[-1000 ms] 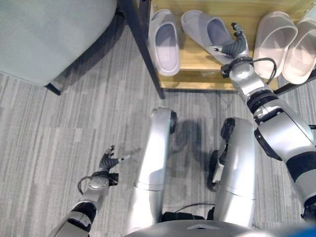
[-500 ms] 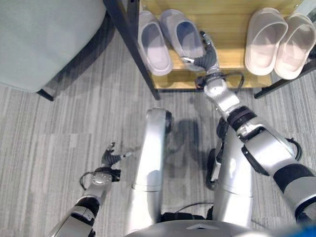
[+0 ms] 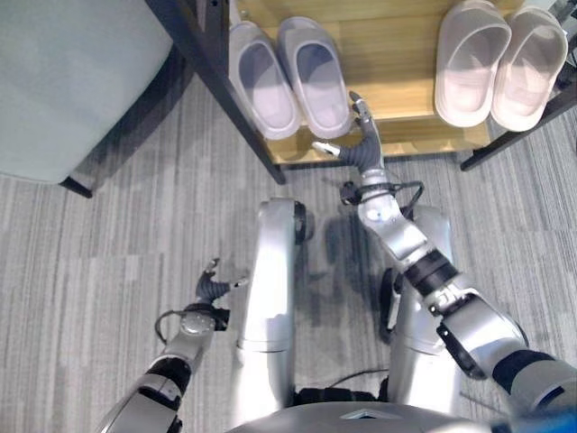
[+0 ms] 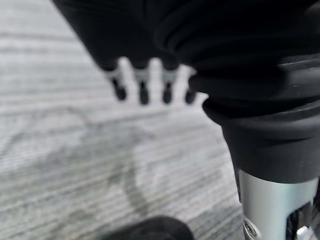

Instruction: Arrange the slippers neatly on the shoe rack.

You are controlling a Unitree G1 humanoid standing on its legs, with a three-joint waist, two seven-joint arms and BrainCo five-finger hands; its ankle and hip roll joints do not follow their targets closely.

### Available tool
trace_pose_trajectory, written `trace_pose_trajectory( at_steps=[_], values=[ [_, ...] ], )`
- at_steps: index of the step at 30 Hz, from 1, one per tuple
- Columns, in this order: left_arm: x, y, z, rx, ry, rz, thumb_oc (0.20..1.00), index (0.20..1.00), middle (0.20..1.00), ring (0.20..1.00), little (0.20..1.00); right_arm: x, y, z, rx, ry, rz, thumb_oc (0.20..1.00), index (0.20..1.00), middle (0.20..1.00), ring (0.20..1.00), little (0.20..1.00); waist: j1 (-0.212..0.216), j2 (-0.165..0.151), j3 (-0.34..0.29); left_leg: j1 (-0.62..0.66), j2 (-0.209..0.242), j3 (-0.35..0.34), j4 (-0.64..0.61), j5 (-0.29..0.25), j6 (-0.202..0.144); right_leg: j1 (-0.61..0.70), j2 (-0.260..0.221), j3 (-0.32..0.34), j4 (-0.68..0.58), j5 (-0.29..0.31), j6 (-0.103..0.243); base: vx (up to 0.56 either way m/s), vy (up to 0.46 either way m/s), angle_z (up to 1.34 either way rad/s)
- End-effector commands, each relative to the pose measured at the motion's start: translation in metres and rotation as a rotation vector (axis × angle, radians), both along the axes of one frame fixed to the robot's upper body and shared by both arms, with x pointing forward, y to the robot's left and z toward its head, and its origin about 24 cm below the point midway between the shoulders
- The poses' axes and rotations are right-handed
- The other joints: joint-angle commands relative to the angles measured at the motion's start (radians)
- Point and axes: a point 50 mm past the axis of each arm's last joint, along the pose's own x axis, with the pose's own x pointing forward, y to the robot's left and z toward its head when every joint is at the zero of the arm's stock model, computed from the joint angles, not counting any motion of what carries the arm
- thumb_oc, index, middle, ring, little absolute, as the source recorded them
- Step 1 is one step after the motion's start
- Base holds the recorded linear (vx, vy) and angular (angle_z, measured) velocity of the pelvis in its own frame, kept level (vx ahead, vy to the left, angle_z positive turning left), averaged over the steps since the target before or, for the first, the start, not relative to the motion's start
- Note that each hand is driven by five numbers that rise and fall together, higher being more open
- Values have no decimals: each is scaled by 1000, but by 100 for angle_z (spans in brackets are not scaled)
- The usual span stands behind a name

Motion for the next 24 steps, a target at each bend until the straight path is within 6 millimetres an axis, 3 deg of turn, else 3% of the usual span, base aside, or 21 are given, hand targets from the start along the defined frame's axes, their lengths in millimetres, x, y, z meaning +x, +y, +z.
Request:
trace_pose_trajectory(
  at_steps=[1, 3, 5, 6, 7, 8, 9, 10, 11, 12, 13, 14, 15, 17, 23, 24],
  values=[
    [-11, -6, -8, 52, 25, -69, 1000, 1000, 1000, 1000, 1000, -22, 14, 39, 5, -237, 177, 1000, 1000, 1000, 1000, 1000, 37, -17, -37, 23, 2, 65, -67, 16, 98, 135, -6, 90, -3, 182, -70, -85, 105, -2],
    [-6, -16, -12, 64, 41, -104, 1000, 1000, 1000, 1000, 1000, -35, 1, 16, -22, -188, 163, 1000, 1000, 1000, 1000, 1000, 24, -29, -105, 82, 36, 74, -326, 97, 106, 181, -39, 44, -270, 214, -77, -127, 158, 7],
    [-6, -24, -14, 70, 47, -132, 1000, 1000, 1000, 1000, 1000, -43, -14, -16, -36, -82, 122, 1000, 1000, 1000, 1000, 1000, 11, -32, -133, 154, 56, 82, -474, 149, 116, 220, -47, 19, -412, 244, -71, -112, 183, 8],
    [-8, -33, -17, 59, 47, -151, 1000, 1000, 1000, 1000, 1000, -56, -34, -55, -98, 53, 83, 1000, 1000, 1000, 1000, 1000, -4, -38, -141, 290, 87, 88, -660, 206, 123, 319, -66, -18, -602, 269, -69, -131, 172, -49],
    [-8, -34, -17, 66, 52, -164, 1000, 1000, 1000, 1000, 1000, -60, -46, -74, -152, 125, 48, 1000, 1000, 1000, 1000, 1000, -14, -40, -140, 353, 98, 86, -744, 239, 124, 367, -71, -39, -683, 285, -66, -158, 200, -87],
    [-4, -46, -17, 76, 50, -223, 1000, 1000, 1000, 1000, 1000, -74, -70, -124, -190, 346, -23, 1000, 1000, 1000, 1000, 1000, -34, -48, -146, 518, 123, 99, -978, 319, 116, 511, -73, -76, -925, 346, -43, -110, 95, -92],
    [-3, -51, -18, 89, 60, -272, 1000, 1000, 1000, 1000, 1000, -83, -87, -142, -215, 424, -82, 1000, 1000, 1000, 1000, 1000, -44, -54, -149, 588, 128, 111, -1095, 367, 113, 570, -72, -104, -1052, 376, -39, -38, 31, -46],
    [-4, -61, -17, 127, 59, -392, 1000, 1000, 1000, 1000, 1000, -106, -115, -175, -278, 582, -148, 1000, 1000, 1000, 1000, 1000, -63, -68, -177, 719, 122, 125, -1292, 443, 90, 706, -66, -145, -1256, 416, -22, 21, -43, -59],
    [-4, -61, -17, 127, 59, -392, 1000, 1000, 1000, 1000, 1000, -106, -115, -175, -278, 582, -148, 1000, 1000, 1000, 1000, 1000, -63, -68, -177, 719, 122, 125, -1292, 443, 90, 706, -66, -145, -1256, 416, -22, 195, -61, -34],
    [-21, -90, -21, 125, 68, -623, 1000, 1000, 1000, 1000, 1000, -162, -170, -230, -272, 886, -368, 1000, 1000, 1000, 1000, 1000, -91, -72, -269, 997, 126, 172, -1711, 607, 67, 965, -59, -211, -1674, 618, 42, 222, -45, -47],
    [-23, -95, -20, 104, 64, -653, 1000, 1000, 1000, 1000, 1000, -175, -179, -241, -259, 962, -422, 1000, 1000, 1000, 1000, 1000, -91, -69, -288, 1060, 123, 180, -1797, 632, 61, 1025, -54, -223, -1765, 652, 52, 221, -46, -27],
    [-23, -95, -20, 104, 65, -653, 1000, 1000, 1000, 1000, 1000, -175, -179, -241, -258, 962, -422, 1000, 1000, 1000, 1000, 1000, -90, -70, -282, 1071, 123, 180, -1805, 636, 61, 1035, -53, -224, -1772, 655, 52, 207, -85, -40],
    [-31, -111, -15, 83, 30, -768, 1000, 1000, 1000, 1000, 1000, -199, -194, -253, -271, 1058, -489, 1000, 1000, 1000, 1000, 1000, -92, -64, -319, 1192, 127, 202, -1955, 669, 50, 1139, -41, -233, -1908, 707, 73, 207, -114, -60],
    [-37, -123, -7, 50, -1, -865, 1000, 1000, 1000, 1000, 1000, -218, -202, -263, -260, 1143, -530, 1000, 1000, 1000, 1000, 1000, -91, -58, -356, 1291, 126, 215, -2073, 700, 40, 1226, -26, -238, -2027, 744, 82, 225, -127, -73],
    [-39, -139, 23, 55, -96, -1082, 1000, 1000, 1000, 1000, 1000, -245, -208, -277, -241, 1288, -563, 1000, 1000, 1000, 1000, 1000, -89, -39, -424, 1462, 121, 234, -2260, 749, 33, 1367, 3, -226, -2198, 787, 85, 145, -101, -1],
    [-37, -141, 36, 75, -141, -1140, 1000, 1000, 1000, 1000, 1000, -250, -209, -280, -237, 1315, -575, 1000, 1000, 1000, 1000, 1000, -87, -34, -433, 1492, 120, 238, -2291, 758, 29, 1398, 7, -228, -2232, 795, 86, 92, -85, 12]
  ],
)
